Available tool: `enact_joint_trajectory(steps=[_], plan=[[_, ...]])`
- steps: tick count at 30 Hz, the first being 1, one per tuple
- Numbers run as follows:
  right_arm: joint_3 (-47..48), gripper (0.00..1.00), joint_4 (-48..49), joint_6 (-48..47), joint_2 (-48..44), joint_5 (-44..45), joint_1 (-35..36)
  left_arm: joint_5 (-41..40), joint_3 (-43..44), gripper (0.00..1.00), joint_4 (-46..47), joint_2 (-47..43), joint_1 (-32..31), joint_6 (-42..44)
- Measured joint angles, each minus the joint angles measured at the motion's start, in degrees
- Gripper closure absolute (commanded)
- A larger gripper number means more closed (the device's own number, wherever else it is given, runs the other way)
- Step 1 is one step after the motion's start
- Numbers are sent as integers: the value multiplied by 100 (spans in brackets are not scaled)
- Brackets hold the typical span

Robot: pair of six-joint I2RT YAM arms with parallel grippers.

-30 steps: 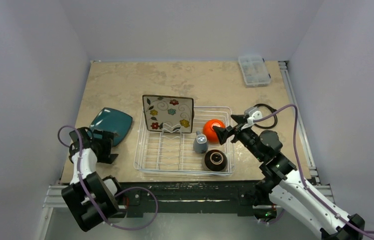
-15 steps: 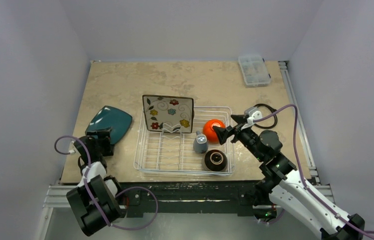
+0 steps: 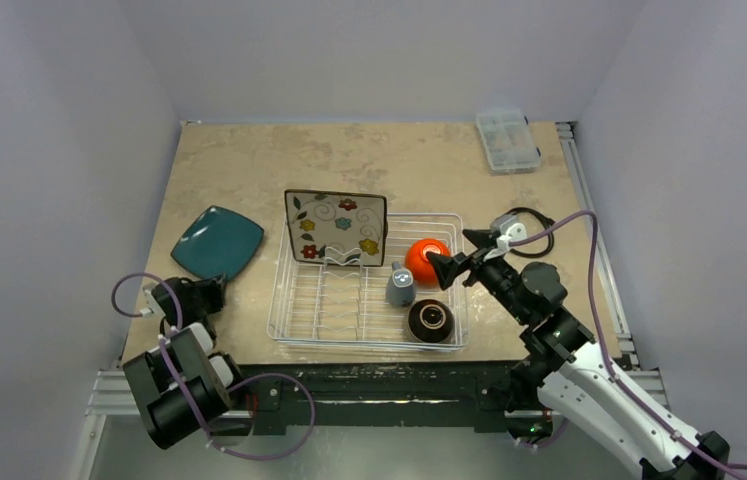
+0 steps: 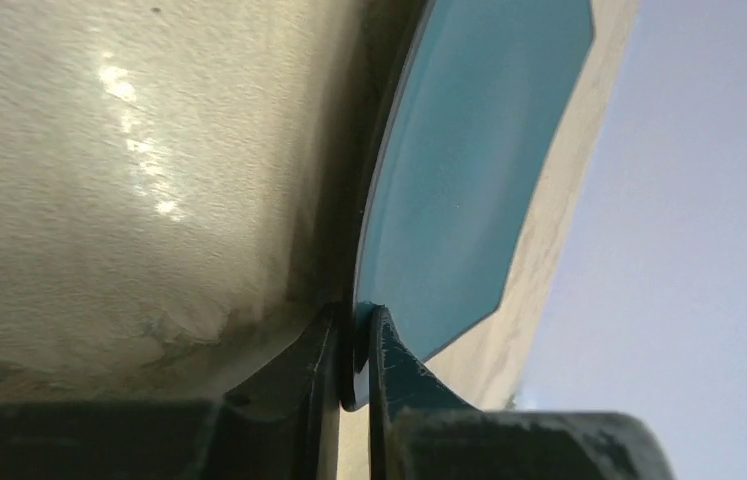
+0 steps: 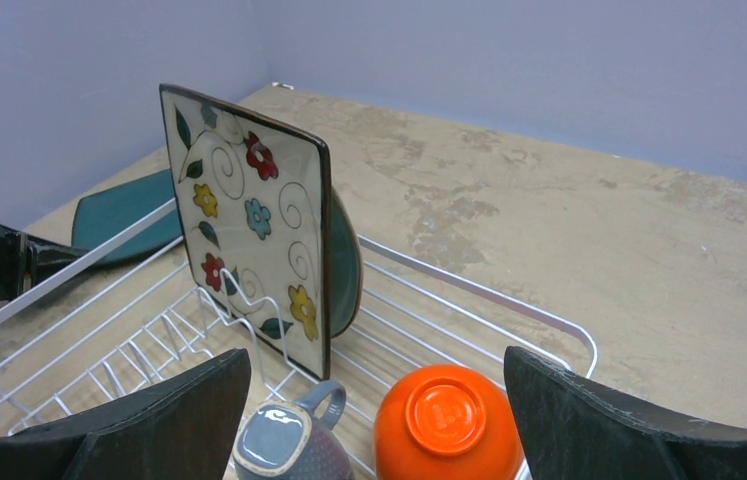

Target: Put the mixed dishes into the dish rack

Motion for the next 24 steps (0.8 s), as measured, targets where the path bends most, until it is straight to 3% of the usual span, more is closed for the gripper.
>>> enact_joint_trajectory(steps=[7,18,24], plan=[[0,1,-2,0,-55,0,0,85,-33,100,214,-264,4,-109],[0,1,-4,0,-2,2,0,50,90,100,-1438,-2151,4,-284],[0,1,-7,0,83,0,0,140,374,100,-1303,-2411,4,-654]])
